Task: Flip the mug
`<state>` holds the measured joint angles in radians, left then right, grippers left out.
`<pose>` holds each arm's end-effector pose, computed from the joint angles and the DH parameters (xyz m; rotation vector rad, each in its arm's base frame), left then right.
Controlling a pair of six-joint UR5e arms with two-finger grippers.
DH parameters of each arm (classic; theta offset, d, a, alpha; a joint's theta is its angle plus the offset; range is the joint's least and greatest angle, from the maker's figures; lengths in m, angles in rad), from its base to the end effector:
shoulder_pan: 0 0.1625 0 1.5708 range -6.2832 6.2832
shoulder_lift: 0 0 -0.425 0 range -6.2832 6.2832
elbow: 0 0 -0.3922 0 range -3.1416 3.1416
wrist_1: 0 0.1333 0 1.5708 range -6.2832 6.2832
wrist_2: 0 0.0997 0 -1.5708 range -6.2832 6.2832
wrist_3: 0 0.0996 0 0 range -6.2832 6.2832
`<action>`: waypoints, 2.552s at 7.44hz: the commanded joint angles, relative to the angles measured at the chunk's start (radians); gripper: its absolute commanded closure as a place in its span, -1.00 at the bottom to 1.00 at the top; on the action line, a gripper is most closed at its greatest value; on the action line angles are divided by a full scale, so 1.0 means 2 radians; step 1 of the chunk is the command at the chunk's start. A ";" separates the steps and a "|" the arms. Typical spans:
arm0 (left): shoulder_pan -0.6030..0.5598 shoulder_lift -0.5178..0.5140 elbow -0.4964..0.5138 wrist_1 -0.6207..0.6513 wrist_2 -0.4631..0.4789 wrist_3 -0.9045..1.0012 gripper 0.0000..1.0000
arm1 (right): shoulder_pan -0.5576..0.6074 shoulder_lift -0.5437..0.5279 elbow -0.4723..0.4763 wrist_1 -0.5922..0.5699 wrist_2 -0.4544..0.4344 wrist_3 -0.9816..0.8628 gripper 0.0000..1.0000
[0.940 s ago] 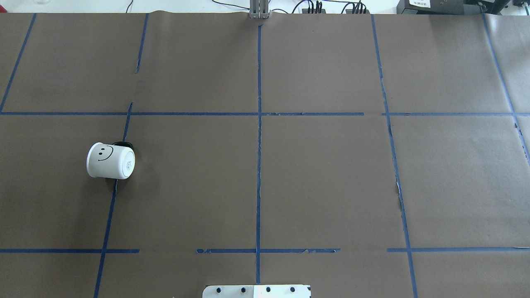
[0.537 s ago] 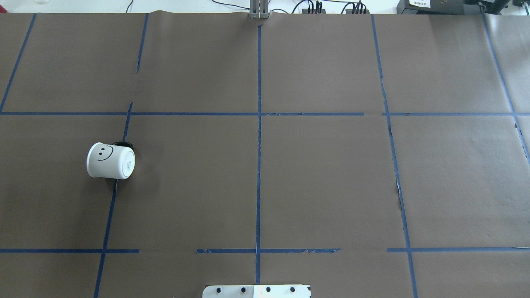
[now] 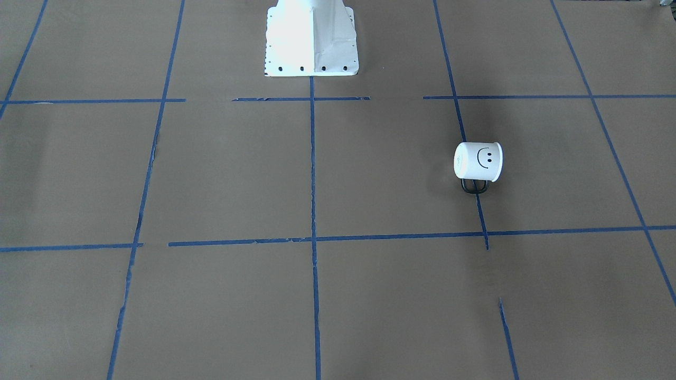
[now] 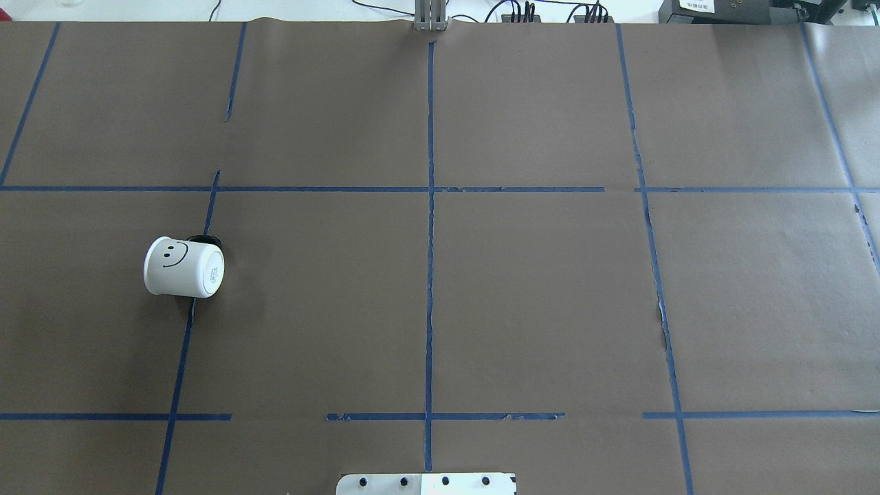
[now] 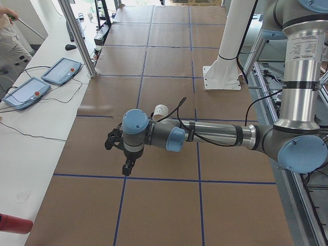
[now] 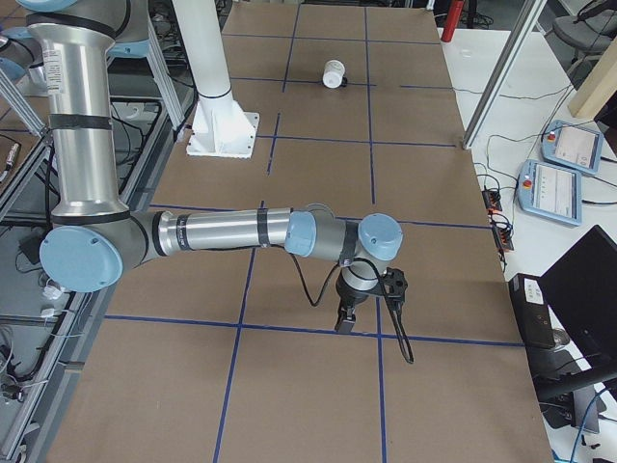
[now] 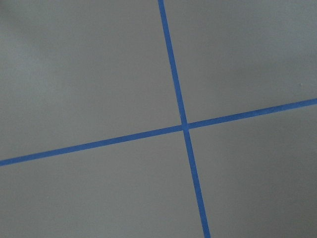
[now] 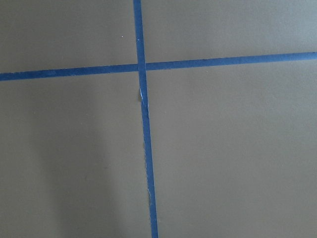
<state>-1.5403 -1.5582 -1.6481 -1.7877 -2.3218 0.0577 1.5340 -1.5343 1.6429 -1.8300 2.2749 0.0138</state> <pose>-0.0500 -0.5038 0.6043 0.2786 0.7430 0.1893 0.0507 -0.4948 0.6347 -0.1620 -0.6988 0.0310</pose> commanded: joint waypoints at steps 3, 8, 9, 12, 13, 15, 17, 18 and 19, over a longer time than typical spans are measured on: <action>0.139 0.058 0.005 -0.289 -0.003 -0.339 -1.00 | 0.000 0.000 0.000 0.000 0.000 0.000 -1.00; 0.282 0.107 0.024 -0.765 0.059 -0.755 -1.00 | 0.000 -0.001 0.000 0.000 0.000 0.000 -1.00; 0.291 0.106 0.046 -0.866 0.077 -0.786 -1.00 | 0.000 -0.001 0.000 0.000 0.000 0.000 -1.00; 0.344 0.061 0.126 -0.954 0.193 -0.797 -1.00 | 0.000 0.000 0.000 0.000 0.000 0.000 -1.00; 0.367 0.016 0.178 -0.986 0.226 -0.797 -1.00 | 0.000 -0.001 0.000 0.000 0.000 0.000 -1.00; 0.392 -0.027 0.219 -1.000 0.253 -0.797 -0.99 | 0.000 -0.001 -0.001 0.000 0.000 0.000 -1.00; 0.407 -0.045 0.231 -1.000 0.263 -0.808 -0.96 | 0.000 0.000 0.000 0.000 0.000 0.000 -1.00; 0.420 -0.048 0.237 -0.999 0.263 -0.811 -0.86 | 0.000 0.000 0.000 0.000 0.000 0.000 -1.00; 0.433 -0.049 0.237 -0.999 0.263 -0.812 -0.85 | 0.000 -0.001 0.000 0.000 0.000 0.000 -1.00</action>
<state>-0.7049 -1.6500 -1.1793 -3.7862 -1.7976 -1.5610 1.5340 -1.5345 1.6428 -1.8300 2.2749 0.0138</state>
